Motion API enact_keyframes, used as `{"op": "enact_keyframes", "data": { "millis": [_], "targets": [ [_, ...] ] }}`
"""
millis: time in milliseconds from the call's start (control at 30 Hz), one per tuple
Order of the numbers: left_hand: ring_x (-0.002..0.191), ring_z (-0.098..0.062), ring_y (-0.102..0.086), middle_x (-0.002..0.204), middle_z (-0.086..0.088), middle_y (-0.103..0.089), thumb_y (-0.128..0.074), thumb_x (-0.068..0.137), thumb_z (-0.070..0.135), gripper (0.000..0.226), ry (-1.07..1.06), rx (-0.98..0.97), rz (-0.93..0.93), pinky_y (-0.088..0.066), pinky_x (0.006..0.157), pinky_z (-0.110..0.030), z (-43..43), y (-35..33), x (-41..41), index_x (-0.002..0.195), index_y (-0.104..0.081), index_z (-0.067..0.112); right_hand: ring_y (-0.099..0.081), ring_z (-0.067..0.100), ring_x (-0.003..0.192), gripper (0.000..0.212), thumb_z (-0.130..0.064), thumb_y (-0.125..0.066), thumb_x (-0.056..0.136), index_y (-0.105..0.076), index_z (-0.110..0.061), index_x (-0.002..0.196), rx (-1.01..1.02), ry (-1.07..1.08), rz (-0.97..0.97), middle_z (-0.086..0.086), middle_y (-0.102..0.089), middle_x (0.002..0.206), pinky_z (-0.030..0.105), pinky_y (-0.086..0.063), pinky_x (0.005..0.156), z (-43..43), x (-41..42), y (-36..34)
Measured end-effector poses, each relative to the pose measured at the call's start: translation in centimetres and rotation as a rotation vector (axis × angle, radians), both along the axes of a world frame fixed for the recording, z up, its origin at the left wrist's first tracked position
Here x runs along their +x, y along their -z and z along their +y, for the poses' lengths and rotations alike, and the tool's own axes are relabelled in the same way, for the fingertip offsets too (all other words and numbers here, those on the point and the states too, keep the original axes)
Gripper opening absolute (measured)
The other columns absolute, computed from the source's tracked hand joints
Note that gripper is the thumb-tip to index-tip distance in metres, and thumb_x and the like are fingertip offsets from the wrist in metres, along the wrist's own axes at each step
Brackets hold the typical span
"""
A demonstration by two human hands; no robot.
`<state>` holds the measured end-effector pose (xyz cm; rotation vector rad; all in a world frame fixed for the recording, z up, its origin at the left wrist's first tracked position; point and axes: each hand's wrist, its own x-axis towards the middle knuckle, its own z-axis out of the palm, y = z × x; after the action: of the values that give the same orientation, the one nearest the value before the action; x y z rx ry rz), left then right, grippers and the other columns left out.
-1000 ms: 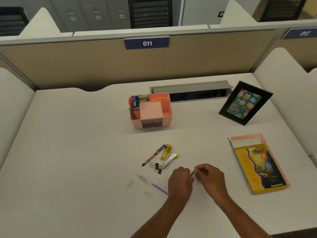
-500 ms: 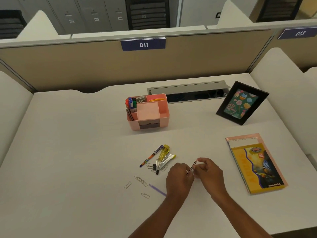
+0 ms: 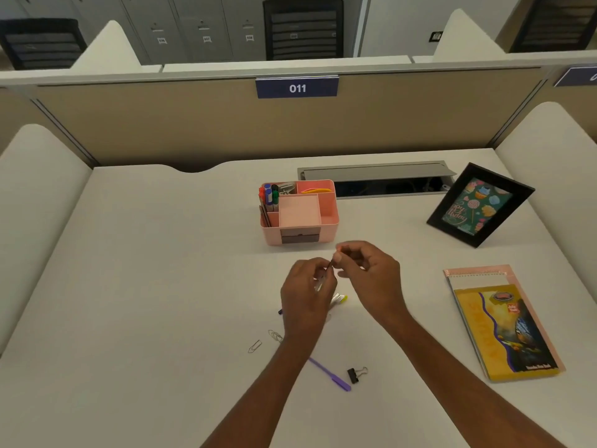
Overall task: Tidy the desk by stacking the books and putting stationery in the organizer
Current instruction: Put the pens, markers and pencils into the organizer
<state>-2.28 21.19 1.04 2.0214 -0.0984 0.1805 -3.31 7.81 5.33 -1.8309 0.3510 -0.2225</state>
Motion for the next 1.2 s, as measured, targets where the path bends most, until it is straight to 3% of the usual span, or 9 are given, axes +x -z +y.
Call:
{"op": "enact_keyframes", "data": {
  "millis": [100,267,400,533,633,833,1000,1200],
  "targets": [
    [0.088,-0.007,-0.068,0.103,0.006,-0.072,-0.073,0.097,0.024,0.017,-0.078,0.012,-0.065,-0.061,0.077,-0.031,1.5,-0.4,1.3,0.113,-0.074,0.018,-0.075,0.013,0.088,0.015,-0.020,-0.075,0.096,-0.077,-0.018,0.111,-0.103,-0.073,-0.058,-0.009,-0.077,0.097,0.031,-0.065,0.078,1.6,2.2,-0.7],
    [0.097,-0.010,-0.071,0.113,0.000,-0.076,-0.069,0.099,0.015,0.023,-0.196,-0.026,-0.139,-0.063,0.085,-0.029,3.5,-0.8,3.1,0.121,-0.075,0.011,-0.071,0.002,0.091,0.013,-0.021,-0.075,0.096,-0.076,-0.018,0.108,-0.209,-0.116,-0.170,-0.011,-0.074,0.098,0.013,-0.057,0.078,3.6,6.1,-2.1],
    [0.106,-0.010,-0.072,0.121,0.001,-0.076,-0.067,0.101,0.017,0.028,-0.252,-0.049,-0.057,-0.061,0.093,-0.029,4.7,-0.1,3.4,0.128,-0.073,0.013,-0.073,0.006,0.089,0.012,-0.022,-0.075,0.096,-0.076,-0.017,0.107,-0.217,-0.097,-0.231,-0.008,-0.076,0.098,0.020,-0.061,0.078,4.9,9.7,-3.0],
    [0.108,-0.006,-0.071,0.121,0.001,-0.076,-0.067,0.100,0.015,0.028,-0.272,-0.042,-0.007,-0.057,0.097,-0.020,5.5,0.5,2.7,0.128,-0.074,0.014,-0.073,0.006,0.089,0.012,-0.024,-0.073,0.097,-0.076,-0.016,0.106,-0.286,-0.097,-0.249,-0.007,-0.076,0.097,0.017,-0.060,0.072,5.9,13.4,-3.0],
    [0.109,-0.007,-0.071,0.122,0.003,-0.076,-0.066,0.101,0.015,0.027,-0.274,-0.052,0.035,-0.057,0.097,-0.022,6.0,1.1,2.4,0.127,-0.074,0.016,-0.072,0.006,0.090,0.015,-0.027,-0.072,0.098,-0.078,-0.017,0.107,-0.346,-0.100,-0.228,-0.007,-0.078,0.098,0.019,-0.062,0.074,6.7,15.6,-2.1],
    [0.105,0.002,-0.068,0.112,0.023,-0.067,-0.065,0.102,0.020,0.024,-0.256,-0.038,0.090,-0.056,0.096,-0.021,6.8,2.1,2.3,0.123,-0.075,0.023,-0.072,0.013,0.094,0.015,-0.025,-0.073,0.097,-0.078,-0.016,0.108,-0.413,-0.133,-0.138,-0.002,-0.078,0.104,0.031,-0.063,0.086,8.3,18.0,0.5],
    [0.107,-0.001,-0.070,0.114,0.013,-0.075,-0.064,0.102,0.021,0.022,-0.268,-0.067,0.107,-0.058,0.097,-0.023,7.4,2.2,2.2,0.121,-0.076,0.022,-0.072,0.017,0.096,0.014,-0.023,-0.073,0.098,-0.078,-0.015,0.108,-0.446,-0.198,-0.076,0.002,-0.079,0.108,0.039,-0.061,0.095,9.1,18.7,1.9],
    [0.106,-0.002,-0.071,0.111,0.010,-0.077,-0.065,0.101,0.017,0.021,-0.273,-0.090,0.102,-0.059,0.097,-0.029,8.2,2.7,2.0,0.117,-0.078,0.019,-0.073,0.019,0.099,0.019,-0.026,-0.070,0.099,-0.077,-0.015,0.112,-0.490,-0.228,-0.051,0.002,-0.078,0.112,0.036,-0.059,0.096,9.6,19.2,2.5]
  ]
}}
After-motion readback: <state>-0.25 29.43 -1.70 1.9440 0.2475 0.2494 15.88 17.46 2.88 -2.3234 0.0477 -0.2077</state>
